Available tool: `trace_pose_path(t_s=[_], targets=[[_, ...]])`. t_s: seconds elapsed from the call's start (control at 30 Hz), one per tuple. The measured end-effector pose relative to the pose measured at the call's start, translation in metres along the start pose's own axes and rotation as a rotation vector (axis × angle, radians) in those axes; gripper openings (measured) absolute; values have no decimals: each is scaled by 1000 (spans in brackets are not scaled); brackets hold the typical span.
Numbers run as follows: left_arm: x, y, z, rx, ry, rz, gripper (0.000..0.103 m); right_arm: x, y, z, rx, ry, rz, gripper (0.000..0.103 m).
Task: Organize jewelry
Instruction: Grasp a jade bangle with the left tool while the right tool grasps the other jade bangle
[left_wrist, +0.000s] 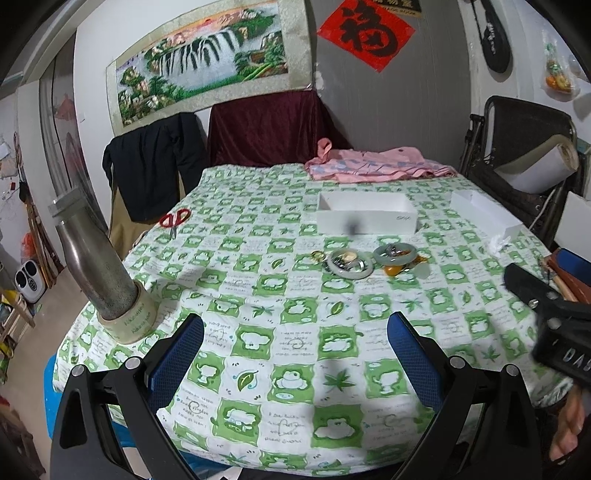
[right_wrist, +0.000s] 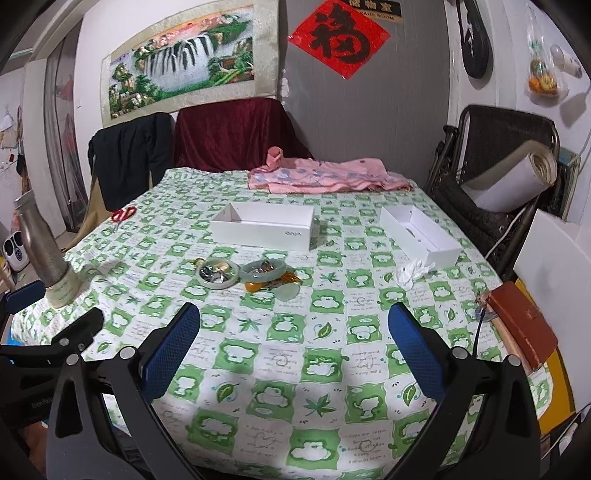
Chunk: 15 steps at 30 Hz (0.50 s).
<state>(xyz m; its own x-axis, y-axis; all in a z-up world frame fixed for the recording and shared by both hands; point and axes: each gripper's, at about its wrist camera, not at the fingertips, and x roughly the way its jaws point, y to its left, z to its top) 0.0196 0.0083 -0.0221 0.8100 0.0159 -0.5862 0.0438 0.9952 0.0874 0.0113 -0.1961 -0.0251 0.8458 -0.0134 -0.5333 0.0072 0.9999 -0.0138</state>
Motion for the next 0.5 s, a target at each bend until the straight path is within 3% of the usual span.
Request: trace_pose_path(t_s=[0.23, 0.4, 0.5], targets=[[60, 15, -10, -18, 110, 25, 98, 59, -33, -16, 89, 136, 46, 97], [109, 15, -17, -9, 247, -46, 97, 99, -34, -20, 45, 208, 33, 97], [128, 9, -12, 11, 283, -68, 97, 115, -31, -15, 2, 212, 15, 97]])
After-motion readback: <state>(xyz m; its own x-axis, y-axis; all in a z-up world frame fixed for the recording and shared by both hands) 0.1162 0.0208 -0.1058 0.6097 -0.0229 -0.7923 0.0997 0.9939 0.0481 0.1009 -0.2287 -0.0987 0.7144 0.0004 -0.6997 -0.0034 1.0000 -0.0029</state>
